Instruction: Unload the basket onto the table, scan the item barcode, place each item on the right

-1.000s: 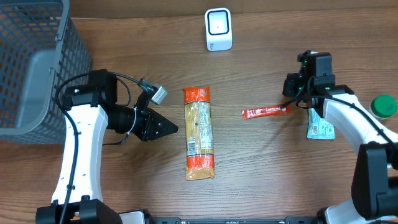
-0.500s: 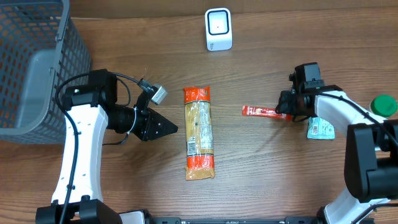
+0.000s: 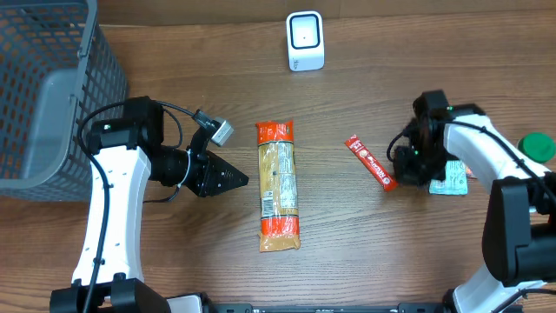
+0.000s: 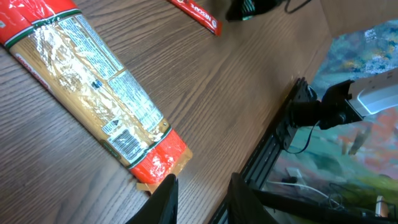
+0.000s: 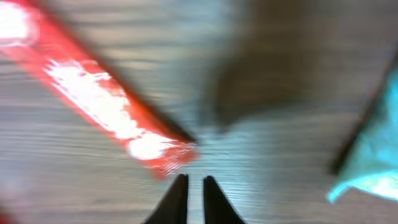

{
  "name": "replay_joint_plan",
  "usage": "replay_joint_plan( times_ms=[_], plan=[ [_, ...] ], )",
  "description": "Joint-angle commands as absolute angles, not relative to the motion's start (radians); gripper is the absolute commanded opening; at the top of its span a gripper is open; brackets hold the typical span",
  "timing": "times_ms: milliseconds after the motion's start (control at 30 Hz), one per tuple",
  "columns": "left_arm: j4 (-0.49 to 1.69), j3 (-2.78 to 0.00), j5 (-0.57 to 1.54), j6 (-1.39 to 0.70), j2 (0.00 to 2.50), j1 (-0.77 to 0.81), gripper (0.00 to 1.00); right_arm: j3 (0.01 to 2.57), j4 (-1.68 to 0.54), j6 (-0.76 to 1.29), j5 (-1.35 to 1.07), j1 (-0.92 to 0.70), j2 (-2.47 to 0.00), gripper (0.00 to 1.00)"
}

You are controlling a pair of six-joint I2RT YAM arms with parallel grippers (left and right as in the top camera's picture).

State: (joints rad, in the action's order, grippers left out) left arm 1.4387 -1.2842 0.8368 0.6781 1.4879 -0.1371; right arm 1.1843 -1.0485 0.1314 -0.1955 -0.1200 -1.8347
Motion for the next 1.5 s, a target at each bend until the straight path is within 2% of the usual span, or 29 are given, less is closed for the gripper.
replay_joint_plan(
  times_ms=[0, 33, 200, 333, 500, 800, 1300, 1467],
  plan=[
    [1.436, -1.283, 0.838, 0.665, 1.488, -0.13, 0.19, 1.232, -1.071, -0.013, -0.337, -0.139, -1.771, 0.23],
    [1.436, -1.283, 0.838, 0.665, 1.488, -0.13, 0.19, 1.23, -1.072, -0.017, -0.315, -0.147, -1.771, 0.25],
    [1.435, -1.283, 0.838, 0.665, 1.488, -0.13, 0.2, 1.164, -0.998, -0.03, -0.141, -0.201, -1.777, 0.26],
    [1.435, -1.283, 0.838, 0.665, 1.488, -0.13, 0.2, 1.091, -0.895, -0.159, -0.107, -0.271, -1.777, 0.27],
    [1.435, -1.283, 0.838, 0.665, 1.488, -0.13, 0.21, 1.036, -0.789, -0.159, 0.078, -0.345, -1.777, 0.28],
    [1.434, -1.283, 0.838, 0.665, 1.488, -0.13, 0.21, 1.045, -0.792, -0.146, 0.079, -0.372, -1.766, 0.28],
    [1.431, -1.283, 0.838, 0.665, 1.488, -0.13, 0.22, 1.047, -0.726, -0.166, 0.096, -0.351, -1.728, 0.42],
    [1.432, -1.283, 0.838, 0.665, 1.488, -0.13, 0.21, 1.028, -0.718, -0.167, 0.096, -0.351, -1.729, 0.43]
  ],
)
